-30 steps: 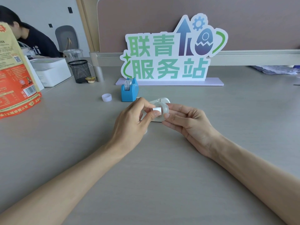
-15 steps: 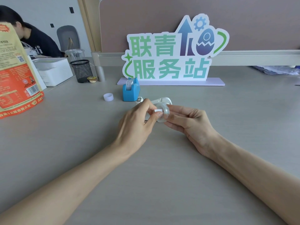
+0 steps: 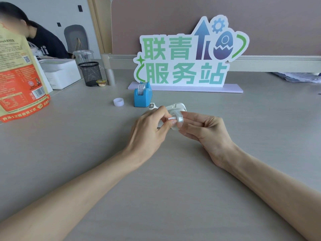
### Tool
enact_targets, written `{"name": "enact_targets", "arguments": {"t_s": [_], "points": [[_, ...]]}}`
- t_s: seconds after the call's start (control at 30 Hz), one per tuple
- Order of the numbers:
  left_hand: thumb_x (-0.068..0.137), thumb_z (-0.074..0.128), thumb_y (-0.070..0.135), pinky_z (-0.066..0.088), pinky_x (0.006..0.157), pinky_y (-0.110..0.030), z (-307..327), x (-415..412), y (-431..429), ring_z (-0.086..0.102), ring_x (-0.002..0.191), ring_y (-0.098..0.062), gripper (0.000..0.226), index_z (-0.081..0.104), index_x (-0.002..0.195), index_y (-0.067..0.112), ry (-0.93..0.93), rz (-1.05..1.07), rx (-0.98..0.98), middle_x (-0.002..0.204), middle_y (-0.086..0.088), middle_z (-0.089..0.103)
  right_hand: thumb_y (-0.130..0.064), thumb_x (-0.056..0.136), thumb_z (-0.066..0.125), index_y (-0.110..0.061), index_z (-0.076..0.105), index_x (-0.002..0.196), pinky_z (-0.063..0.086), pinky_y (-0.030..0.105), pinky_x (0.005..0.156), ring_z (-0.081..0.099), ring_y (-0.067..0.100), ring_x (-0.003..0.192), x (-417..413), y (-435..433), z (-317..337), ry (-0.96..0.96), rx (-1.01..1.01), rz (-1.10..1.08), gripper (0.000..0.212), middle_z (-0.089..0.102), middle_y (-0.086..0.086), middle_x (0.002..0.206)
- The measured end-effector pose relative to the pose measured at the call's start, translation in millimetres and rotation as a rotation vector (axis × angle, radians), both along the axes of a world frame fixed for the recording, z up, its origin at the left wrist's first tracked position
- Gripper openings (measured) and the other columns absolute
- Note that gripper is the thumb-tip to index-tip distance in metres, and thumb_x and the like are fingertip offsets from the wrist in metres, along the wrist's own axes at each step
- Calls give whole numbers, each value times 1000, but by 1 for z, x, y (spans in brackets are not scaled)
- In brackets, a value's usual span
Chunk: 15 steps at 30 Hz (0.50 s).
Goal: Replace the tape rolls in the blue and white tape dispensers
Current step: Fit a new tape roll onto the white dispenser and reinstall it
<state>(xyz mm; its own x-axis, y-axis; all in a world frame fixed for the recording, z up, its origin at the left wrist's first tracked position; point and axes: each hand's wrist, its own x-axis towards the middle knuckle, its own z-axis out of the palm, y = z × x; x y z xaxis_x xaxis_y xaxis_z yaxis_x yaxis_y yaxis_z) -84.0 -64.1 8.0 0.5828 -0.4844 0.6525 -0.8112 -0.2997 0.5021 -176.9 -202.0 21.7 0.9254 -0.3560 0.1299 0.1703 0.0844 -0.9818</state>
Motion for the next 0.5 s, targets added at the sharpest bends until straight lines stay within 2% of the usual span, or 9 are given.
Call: {"name": "enact_targets", "arguments": {"t_s": [0.13, 0.23, 0.37, 0.5], "points": [[89, 63, 24, 31, 61, -15, 1, 1, 0, 46, 69, 0, 12, 60, 83, 14, -9, -6, -1, 72, 23, 54, 6, 81, 70, -21, 74, 92, 56, 24, 87, 73, 8, 88, -2, 1, 1, -18, -34, -13, 29, 78, -3, 90], [89, 64, 22, 33, 63, -20, 2, 0, -1, 45, 72, -8, 12, 60, 83, 12, -29, -4, -6, 72, 23, 53, 6, 82, 69, -23, 74, 90, 56, 22, 86, 73, 6, 86, -2, 1, 1, -30, -64, -18, 31, 78, -5, 87], [89, 64, 21, 38, 65, -24, 2, -1, -1, 52, 78, -14, 12, 61, 83, 10, -31, -13, -23, 73, 23, 53, 3, 81, 71, -18, 73, 99, 54, 26, 93, 71, 9, 96, -2, 1, 0, -30, -85, -45, 28, 77, -1, 95], [88, 64, 20, 31, 62, -10, 2, 0, -1, 46, 73, 2, 13, 61, 81, 10, -36, -8, -25, 71, 25, 51, 1, 80, 74, -12, 72, 107, 52, 27, 95, 70, 9, 100, -1, 0, -2, -25, -106, -76, 29, 76, 1, 99]]}}
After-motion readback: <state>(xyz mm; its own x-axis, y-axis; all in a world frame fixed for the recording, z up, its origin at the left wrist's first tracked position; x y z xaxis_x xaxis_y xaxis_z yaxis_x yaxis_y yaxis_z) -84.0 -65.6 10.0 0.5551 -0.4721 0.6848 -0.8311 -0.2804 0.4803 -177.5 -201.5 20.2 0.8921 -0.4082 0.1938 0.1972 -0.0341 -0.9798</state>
